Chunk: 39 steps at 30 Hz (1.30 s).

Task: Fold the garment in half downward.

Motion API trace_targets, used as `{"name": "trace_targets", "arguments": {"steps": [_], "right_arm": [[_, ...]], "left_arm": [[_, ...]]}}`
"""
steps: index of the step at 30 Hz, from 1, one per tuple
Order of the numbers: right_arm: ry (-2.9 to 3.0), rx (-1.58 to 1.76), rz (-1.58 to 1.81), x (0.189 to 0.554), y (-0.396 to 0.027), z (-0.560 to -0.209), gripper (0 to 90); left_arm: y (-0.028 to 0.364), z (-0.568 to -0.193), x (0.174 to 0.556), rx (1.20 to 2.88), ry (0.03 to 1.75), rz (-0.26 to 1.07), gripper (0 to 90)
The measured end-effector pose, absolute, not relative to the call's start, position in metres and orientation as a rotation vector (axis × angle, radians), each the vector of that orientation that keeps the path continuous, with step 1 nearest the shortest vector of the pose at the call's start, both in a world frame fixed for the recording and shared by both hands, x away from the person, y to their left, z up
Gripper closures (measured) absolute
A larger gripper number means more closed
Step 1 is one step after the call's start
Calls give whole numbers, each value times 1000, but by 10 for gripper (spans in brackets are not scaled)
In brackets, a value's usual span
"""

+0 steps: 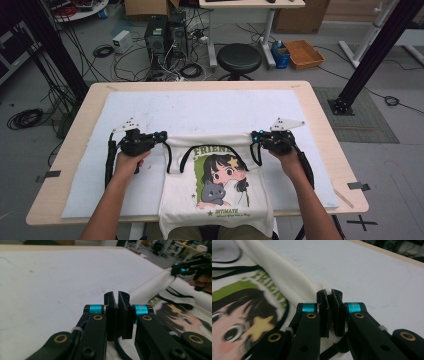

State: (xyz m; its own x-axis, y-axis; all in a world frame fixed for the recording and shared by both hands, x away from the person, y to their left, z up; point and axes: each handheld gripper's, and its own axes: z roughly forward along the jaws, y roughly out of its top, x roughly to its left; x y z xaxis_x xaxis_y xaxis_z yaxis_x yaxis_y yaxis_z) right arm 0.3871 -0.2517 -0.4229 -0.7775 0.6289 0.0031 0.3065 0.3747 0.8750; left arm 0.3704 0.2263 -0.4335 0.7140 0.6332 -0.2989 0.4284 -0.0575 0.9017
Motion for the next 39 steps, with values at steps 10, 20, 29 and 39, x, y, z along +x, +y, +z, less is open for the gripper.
{"name": "trace_targets", "arguments": {"steps": [10, 20, 29, 39], "right_arm": [[2413, 684, 1442, 330, -266, -428, 860], [2554, 633, 1391, 299, -271, -435, 838], [2286, 921, 1470, 327, -265, -413, 367], [2484, 1081, 1193, 359, -255, -450, 575]], "left_arm": [[233, -440, 313, 1762, 753, 110, 850], [234, -443, 281, 1850, 679, 19, 813], [228, -427, 330, 1769, 1002, 300, 331], [204, -452, 350, 1968, 980, 136, 726]]}}
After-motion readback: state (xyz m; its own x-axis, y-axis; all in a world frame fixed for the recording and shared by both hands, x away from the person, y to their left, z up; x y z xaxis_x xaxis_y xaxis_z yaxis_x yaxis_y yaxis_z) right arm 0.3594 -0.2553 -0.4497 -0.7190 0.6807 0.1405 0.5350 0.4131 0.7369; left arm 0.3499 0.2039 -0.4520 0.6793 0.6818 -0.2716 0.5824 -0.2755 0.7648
